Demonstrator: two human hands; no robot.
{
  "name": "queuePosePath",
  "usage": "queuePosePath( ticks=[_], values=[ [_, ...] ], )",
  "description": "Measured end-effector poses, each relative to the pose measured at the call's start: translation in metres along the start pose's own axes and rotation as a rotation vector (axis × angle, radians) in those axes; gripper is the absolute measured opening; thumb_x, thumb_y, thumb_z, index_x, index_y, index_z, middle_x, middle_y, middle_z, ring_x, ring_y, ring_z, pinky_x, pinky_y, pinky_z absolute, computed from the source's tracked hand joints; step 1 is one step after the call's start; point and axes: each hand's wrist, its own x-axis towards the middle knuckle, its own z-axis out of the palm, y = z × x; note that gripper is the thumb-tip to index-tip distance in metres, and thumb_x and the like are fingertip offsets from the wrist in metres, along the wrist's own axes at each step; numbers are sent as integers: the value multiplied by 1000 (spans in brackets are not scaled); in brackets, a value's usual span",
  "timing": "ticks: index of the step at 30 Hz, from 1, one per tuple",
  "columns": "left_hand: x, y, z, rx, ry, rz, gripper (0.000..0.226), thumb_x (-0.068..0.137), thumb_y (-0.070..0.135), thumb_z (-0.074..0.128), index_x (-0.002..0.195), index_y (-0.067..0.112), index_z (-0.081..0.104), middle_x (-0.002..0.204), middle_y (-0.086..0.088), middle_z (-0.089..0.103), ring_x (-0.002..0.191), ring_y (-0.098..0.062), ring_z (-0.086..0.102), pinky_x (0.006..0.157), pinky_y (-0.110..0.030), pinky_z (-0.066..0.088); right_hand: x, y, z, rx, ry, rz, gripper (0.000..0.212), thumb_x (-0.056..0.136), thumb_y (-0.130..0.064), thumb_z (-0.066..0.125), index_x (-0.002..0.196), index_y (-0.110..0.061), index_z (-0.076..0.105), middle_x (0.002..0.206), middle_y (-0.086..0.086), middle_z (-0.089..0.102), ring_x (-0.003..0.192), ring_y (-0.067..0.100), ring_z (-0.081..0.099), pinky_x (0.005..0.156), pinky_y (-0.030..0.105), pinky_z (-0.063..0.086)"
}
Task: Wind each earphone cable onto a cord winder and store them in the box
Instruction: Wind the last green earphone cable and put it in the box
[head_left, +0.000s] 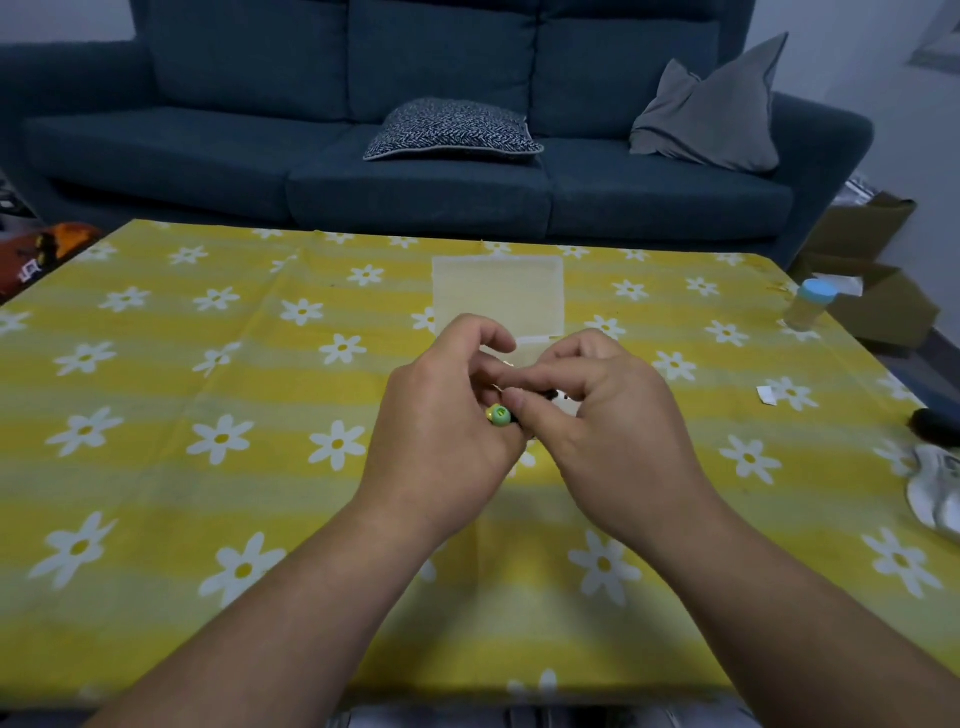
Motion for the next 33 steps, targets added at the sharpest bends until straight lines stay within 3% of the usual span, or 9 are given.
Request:
queuePosePath(
  ticks=[4,7,13,18,21,25,29,33],
  values=[
    [2,0,-1,-27,124,10,39,69,5,81,91,26,58,75,11,67,71,-6,62,61,-14,48,-2,-4,2,77,136,-7,22,85,-16,74,89,-37,78,84,-15,65,83,-1,61,67,7,41],
    [1,1,-1,-6,166,52,37,68,3,82,91,23,59,76,12,65,74,-7,64,63,-17,51,-1,-7,4,232,179,86,23,79,-8,78,76,-30,76,75,-11,73,72,3,68,64,17,52],
    [-1,3,-3,-2,240,88,42,65,3,86,90,21,59,79,11,65,76,-6,64,65,-17,52,1,-8,5,553,120,255,15,78,0,76,71,-13,73,65,-3,70,61,6,61,62,18,49],
    [-2,4,-1,6,264,145,37,68,6,86,89,19,59,81,10,65,78,-9,65,67,-22,53,3,-6,5,850,46,399,24,83,6,67,69,-12,68,69,2,67,75,21,64,80,40,55],
    [-3,3,1,53,244,181,36,69,6,84,90,19,59,85,11,64,81,-11,64,70,-26,53,4,-4,6,1003,9,468,23,83,10,63,69,-8,62,72,10,65,71,25,67,69,32,58],
    [-3,1,2,-53,127,190,30,74,10,80,95,18,60,89,6,66,86,-14,67,74,-26,55,8,2,1,959,83,425,26,81,16,62,67,-6,61,67,6,63,68,22,65,66,29,57],
    [5,0,-3,-389,77,-51,23,83,-6,70,95,13,61,86,-7,73,77,-11,69,71,-22,55,9,9,-2,852,47,363,26,82,16,63,71,-8,61,70,9,65,71,22,66,80,39,58],
    [9,-6,-5,-411,55,-166,34,79,-9,73,100,14,62,94,-7,71,71,-17,70,71,-24,57,8,12,-2,755,-10,310,27,84,14,63,75,-11,60,71,4,68,70,20,66,69,29,58]
  ],
)
